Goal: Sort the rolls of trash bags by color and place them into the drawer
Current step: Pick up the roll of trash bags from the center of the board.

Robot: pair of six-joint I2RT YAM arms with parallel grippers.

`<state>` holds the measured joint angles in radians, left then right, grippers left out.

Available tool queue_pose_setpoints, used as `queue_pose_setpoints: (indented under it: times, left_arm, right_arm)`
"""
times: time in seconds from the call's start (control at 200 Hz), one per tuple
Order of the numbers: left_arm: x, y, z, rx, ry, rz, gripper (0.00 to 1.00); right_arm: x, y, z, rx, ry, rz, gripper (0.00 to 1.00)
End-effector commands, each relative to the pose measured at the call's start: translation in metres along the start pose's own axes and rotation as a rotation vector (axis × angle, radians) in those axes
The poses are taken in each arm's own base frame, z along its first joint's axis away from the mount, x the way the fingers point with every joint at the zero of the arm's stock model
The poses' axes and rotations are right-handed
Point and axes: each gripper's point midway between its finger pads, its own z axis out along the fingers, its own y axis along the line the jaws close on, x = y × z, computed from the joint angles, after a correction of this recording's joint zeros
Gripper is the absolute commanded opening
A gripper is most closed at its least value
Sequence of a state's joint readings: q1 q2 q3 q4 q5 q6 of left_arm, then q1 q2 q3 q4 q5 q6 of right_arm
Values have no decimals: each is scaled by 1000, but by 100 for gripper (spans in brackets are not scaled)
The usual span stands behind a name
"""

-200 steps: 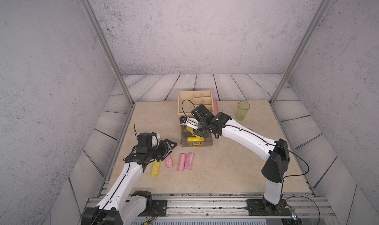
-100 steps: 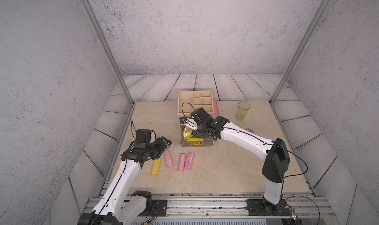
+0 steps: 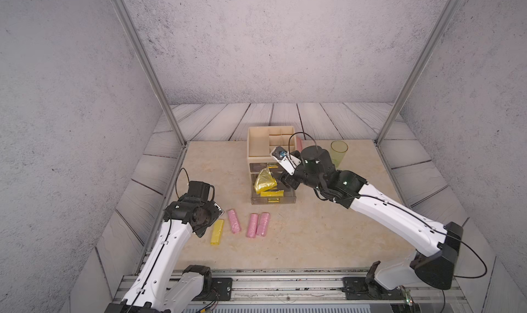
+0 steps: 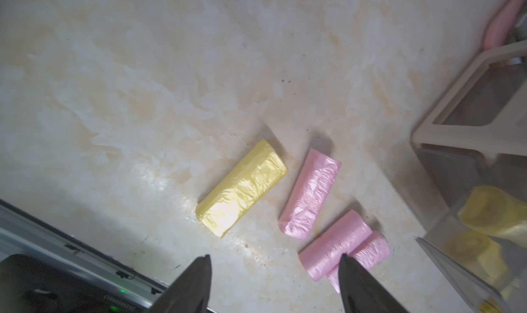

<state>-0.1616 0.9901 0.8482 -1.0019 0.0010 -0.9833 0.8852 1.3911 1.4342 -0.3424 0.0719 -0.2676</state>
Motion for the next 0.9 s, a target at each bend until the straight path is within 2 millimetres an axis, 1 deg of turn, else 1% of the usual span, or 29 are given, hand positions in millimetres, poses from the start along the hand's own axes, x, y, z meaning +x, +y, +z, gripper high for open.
queue_pose_setpoints:
  times: [0.0,0.045,0.12,0.165,0.27,0.39,0.495,0.6,0.796,0.826,0.861,0.891]
  left_arm:
    - [1,18,18,-151,-26,48,76]
    - [1,18,27,-183,-22,74,76]
    - [5,10,43,-192,17,107,74]
    - [7,10,51,-222,30,124,73]
    - [7,12,60,-267,28,170,70]
    - [8,11,71,-277,39,200,69]
    - [12,12,82,-301,73,232,68]
    - [16,18,91,-331,96,251,68]
    - [22,21,103,-340,123,267,68]
    - [24,21,105,-337,129,269,67]
    - [26,20,108,-327,140,274,59]
    - [28,21,109,-326,148,274,57]
  right_arm:
    - [-21,14,-34,-101,-127,110,73]
    - [-21,17,-45,-118,-146,128,73]
    - [-19,20,-60,-131,-165,145,74]
    - [-19,20,-69,-132,-175,153,74]
    - [-19,20,-88,-134,-199,163,74]
    - [-22,19,-105,-139,-234,174,76]
    - [-24,21,-110,-156,-248,177,77]
    - [-23,23,-108,-166,-236,181,77]
    - [-24,24,-107,-173,-242,189,77]
    - [-25,24,-107,-174,-242,189,77]
    - [-25,24,-107,-175,-241,189,77]
    - [-24,24,-106,-173,-239,189,77]
